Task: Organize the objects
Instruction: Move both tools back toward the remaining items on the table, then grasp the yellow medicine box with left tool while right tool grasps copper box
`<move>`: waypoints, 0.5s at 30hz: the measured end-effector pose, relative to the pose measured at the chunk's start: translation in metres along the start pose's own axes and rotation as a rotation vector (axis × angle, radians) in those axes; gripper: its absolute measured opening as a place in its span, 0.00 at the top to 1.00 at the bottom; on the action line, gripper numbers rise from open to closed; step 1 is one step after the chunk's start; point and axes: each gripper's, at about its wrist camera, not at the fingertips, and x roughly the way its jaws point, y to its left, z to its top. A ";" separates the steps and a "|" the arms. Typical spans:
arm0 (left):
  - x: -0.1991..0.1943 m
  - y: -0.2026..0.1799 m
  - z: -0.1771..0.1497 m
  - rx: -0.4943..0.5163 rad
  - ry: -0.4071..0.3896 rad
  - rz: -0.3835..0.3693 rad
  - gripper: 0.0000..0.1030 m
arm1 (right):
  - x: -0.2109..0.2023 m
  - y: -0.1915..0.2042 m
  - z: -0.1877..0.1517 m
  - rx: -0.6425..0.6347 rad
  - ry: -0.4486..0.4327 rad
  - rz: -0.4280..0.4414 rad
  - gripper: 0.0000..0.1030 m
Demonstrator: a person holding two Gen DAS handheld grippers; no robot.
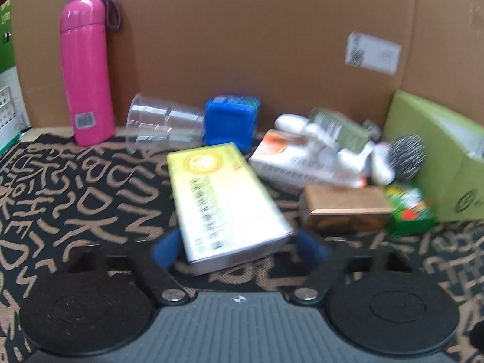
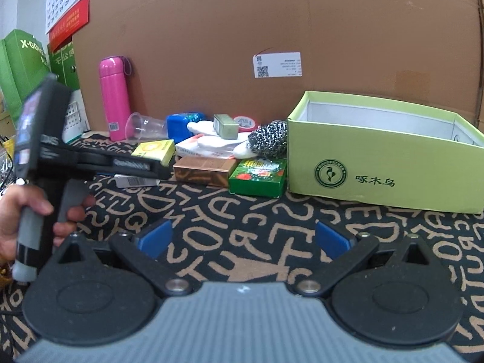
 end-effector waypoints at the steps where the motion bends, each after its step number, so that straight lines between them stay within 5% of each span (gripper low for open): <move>1: -0.002 0.002 -0.001 0.005 0.004 -0.005 0.26 | 0.003 0.003 0.002 -0.016 0.003 0.005 0.01; 8: -0.040 0.030 -0.020 -0.025 0.026 -0.117 0.27 | 0.049 0.027 0.029 -0.246 -0.028 0.135 0.12; 15: -0.068 0.050 -0.043 0.002 0.024 -0.174 0.26 | 0.121 0.043 0.057 -0.414 0.036 0.197 0.19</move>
